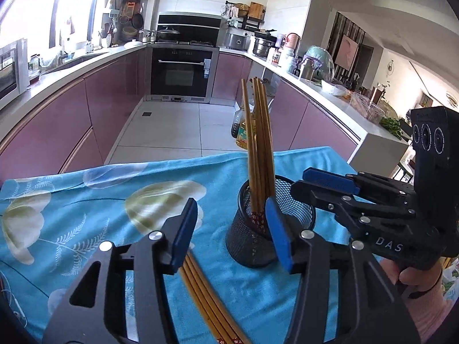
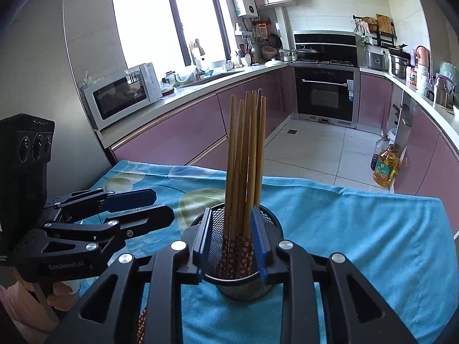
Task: Organize utensils
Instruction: 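Withdraw both open grippers from the cup back toward the chopstick pile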
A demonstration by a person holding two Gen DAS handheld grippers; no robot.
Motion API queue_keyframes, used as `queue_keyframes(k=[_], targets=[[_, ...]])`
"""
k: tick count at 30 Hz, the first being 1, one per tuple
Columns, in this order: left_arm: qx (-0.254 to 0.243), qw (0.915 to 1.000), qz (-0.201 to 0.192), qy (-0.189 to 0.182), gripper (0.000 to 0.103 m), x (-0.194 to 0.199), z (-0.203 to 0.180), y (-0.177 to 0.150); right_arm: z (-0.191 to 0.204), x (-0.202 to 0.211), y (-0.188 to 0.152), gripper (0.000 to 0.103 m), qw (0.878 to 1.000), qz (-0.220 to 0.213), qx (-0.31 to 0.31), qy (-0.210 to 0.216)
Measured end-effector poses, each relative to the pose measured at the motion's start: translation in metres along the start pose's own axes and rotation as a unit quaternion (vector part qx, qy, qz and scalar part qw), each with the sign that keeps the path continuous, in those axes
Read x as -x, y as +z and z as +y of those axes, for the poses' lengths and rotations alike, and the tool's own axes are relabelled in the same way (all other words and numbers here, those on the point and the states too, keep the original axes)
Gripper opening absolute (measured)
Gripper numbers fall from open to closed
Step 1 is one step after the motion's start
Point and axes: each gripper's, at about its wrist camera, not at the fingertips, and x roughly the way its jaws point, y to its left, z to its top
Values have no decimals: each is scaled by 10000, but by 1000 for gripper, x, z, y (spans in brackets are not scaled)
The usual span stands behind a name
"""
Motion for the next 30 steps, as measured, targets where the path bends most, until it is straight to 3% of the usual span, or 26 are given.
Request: queue_keyframes(k=[4, 14, 21, 30], targets=[[6, 9992, -197, 344, 68, 17, 7, -11, 11, 16, -7, 37, 9997, -207, 127, 102], [140, 9961, -177, 849, 79, 40, 29, -54, 43, 36, -33, 55, 9978, -267, 460, 387], [78, 9938, 211, 1091, 80, 30, 34, -85, 56, 9, -61, 56, 9972, 306, 422, 534], [123, 9910, 794, 1073, 80, 3, 36, -114, 60, -30, -91, 56, 9936, 988, 215, 510]])
